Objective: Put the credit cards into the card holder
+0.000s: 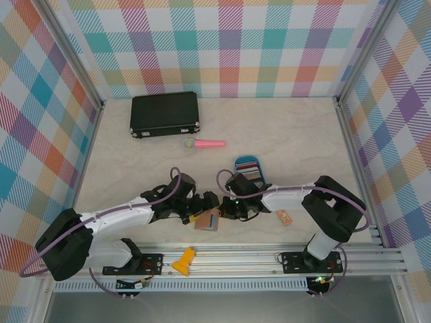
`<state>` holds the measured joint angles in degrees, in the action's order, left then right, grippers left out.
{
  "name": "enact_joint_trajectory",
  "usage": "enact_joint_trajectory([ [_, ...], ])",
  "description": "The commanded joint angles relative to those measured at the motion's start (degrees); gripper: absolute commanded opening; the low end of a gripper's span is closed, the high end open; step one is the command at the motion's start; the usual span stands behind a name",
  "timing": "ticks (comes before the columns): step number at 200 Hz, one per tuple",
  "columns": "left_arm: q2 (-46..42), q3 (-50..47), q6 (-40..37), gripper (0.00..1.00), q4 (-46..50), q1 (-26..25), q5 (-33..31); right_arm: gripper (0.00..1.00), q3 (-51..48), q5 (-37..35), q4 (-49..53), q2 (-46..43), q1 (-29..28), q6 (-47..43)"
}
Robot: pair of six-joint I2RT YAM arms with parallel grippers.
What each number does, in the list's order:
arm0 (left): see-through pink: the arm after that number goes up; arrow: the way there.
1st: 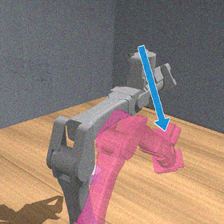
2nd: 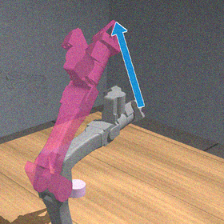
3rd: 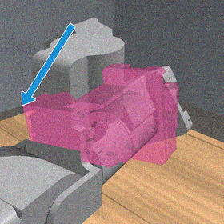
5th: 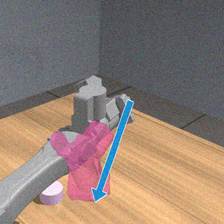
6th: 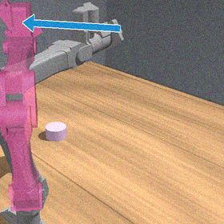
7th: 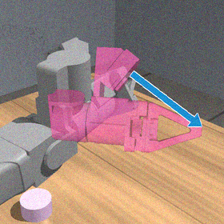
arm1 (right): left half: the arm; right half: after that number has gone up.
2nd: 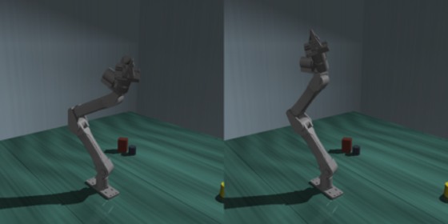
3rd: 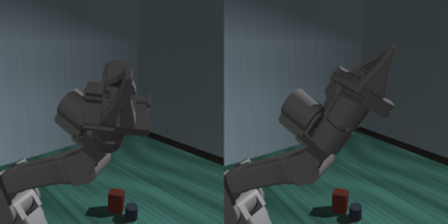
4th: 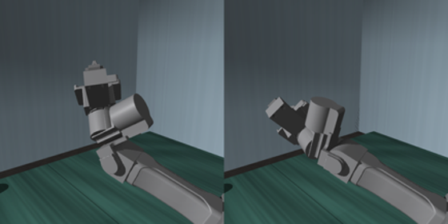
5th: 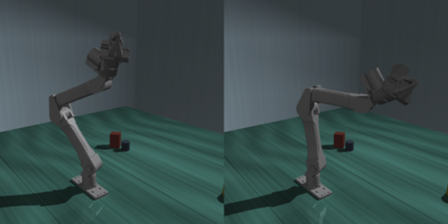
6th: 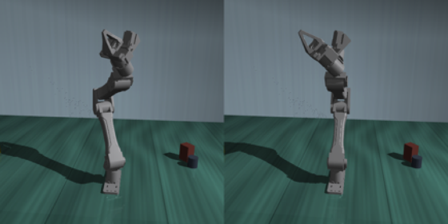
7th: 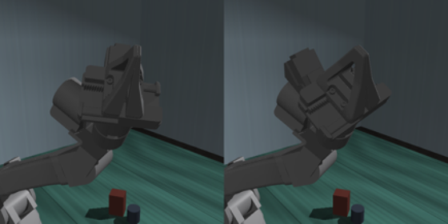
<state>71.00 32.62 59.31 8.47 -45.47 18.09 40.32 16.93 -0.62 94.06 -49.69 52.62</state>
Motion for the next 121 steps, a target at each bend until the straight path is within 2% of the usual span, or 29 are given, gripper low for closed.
enact_joint_trajectory([
  [1, 1.76, -0.98, 1.20, 0.97, -3.73, -0.76, 1.01, 0.01, 1.60, 0.41, -5.76, 0.80, 1.66, -1.66],
  [17, 2.67, -0.82, 1.51, 0.97, -4.74, -0.81, 0.79, 0.02, 2.02, 2.45, -7.25, 1.71, 2.34, -1.24],
  [40, 4.63, -0.80, 1.43, 0.97, -5.30, -0.80, -0.01, 0.02, 2.15, 1.73, -4.83, 0.37, 2.79, -1.06],
  [69, 7.20, -1.22, 1.24, 0.97, -6.08, -0.80, -0.72, 0.06, 1.79, -2.35, 5.35, -5.00, 3.44, -0.31],
  [82, 7.49, -1.85, 1.57, 0.97, -6.34, -0.80, -1.20, 0.17, 0.23, -5.27, 10.26, -9.29, 3.75, 1.13],
  [97, 7.10, -2.73, 1.98, 0.97, -6.19, -0.76, -1.64, 0.37, -3.01, -7.29, 13.38, -15.40, 4.24, 2.77],
  [108, 6.71, -3.45, 2.39, 0.97, -6.11, -0.73, -2.00, 0.52, -5.73, -6.54, 13.28, -19.70, 4.25, 3.48],
  [121, 6.19, -4.34, 2.82, 0.97, -6.03, -0.71, -2.39, 0.64, -8.89, -2.97, 10.11, -22.93, 4.26, 3.97],
])
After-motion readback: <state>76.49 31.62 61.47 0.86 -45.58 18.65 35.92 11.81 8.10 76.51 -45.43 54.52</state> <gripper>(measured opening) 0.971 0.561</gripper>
